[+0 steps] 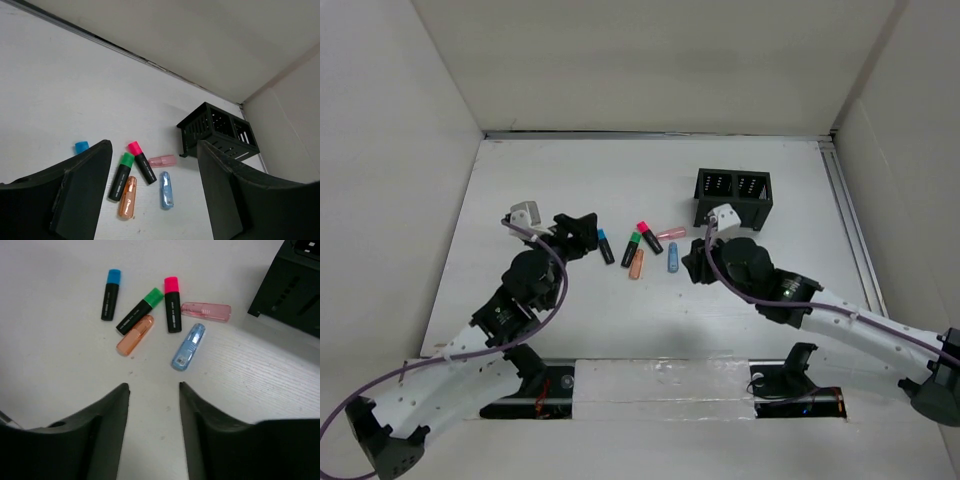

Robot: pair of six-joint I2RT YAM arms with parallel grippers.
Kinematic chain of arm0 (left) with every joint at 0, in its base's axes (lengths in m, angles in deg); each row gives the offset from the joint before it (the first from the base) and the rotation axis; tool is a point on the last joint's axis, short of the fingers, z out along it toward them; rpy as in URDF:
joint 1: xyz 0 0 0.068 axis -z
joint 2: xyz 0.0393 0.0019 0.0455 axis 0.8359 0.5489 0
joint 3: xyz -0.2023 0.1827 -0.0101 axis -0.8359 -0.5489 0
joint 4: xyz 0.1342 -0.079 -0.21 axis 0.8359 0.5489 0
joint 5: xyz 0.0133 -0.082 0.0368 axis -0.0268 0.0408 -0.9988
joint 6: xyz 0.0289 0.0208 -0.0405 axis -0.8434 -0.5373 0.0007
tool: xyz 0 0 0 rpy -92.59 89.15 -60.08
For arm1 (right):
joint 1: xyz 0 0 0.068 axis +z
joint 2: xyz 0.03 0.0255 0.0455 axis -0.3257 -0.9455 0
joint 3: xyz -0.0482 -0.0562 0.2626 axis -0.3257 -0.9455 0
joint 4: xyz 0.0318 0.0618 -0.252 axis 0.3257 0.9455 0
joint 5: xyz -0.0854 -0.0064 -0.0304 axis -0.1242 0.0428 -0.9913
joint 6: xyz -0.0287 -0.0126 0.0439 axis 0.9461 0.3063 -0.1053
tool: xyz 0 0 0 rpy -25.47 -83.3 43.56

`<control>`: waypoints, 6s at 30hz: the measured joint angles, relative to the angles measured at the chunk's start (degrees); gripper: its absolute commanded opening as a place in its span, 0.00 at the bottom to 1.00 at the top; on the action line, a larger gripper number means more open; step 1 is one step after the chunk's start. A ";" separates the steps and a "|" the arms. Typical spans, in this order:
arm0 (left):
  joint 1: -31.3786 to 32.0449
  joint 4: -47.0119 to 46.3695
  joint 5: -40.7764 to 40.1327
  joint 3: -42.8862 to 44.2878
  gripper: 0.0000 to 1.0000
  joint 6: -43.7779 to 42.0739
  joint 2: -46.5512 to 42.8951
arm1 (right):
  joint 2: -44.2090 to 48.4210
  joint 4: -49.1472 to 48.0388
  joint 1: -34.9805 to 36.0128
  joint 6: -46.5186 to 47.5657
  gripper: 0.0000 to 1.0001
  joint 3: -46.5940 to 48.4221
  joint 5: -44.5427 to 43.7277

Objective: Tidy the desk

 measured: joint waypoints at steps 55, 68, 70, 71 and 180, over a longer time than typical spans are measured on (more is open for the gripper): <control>-4.28 -16.98 12.68 -8.61 0.46 -4.09 12.63 | -40.33 -2.78 -6.16 -4.83 0.16 12.07 -4.59; -4.28 -20.90 12.59 -11.96 0.46 -6.08 12.79 | -31.36 -2.99 -21.24 1.09 0.16 26.38 -2.32; -4.28 -20.98 12.61 -12.63 0.46 -6.14 12.79 | -34.56 -2.99 -23.78 1.51 0.16 28.13 -1.81; -4.28 -20.96 12.61 -12.76 0.46 -6.14 12.79 | -36.02 -2.91 -24.92 1.66 0.16 28.65 -1.42; -4.28 -21.42 12.52 -13.77 0.45 -6.36 5.84 | -30.03 -3.96 -22.67 2.38 0.25 22.43 9.42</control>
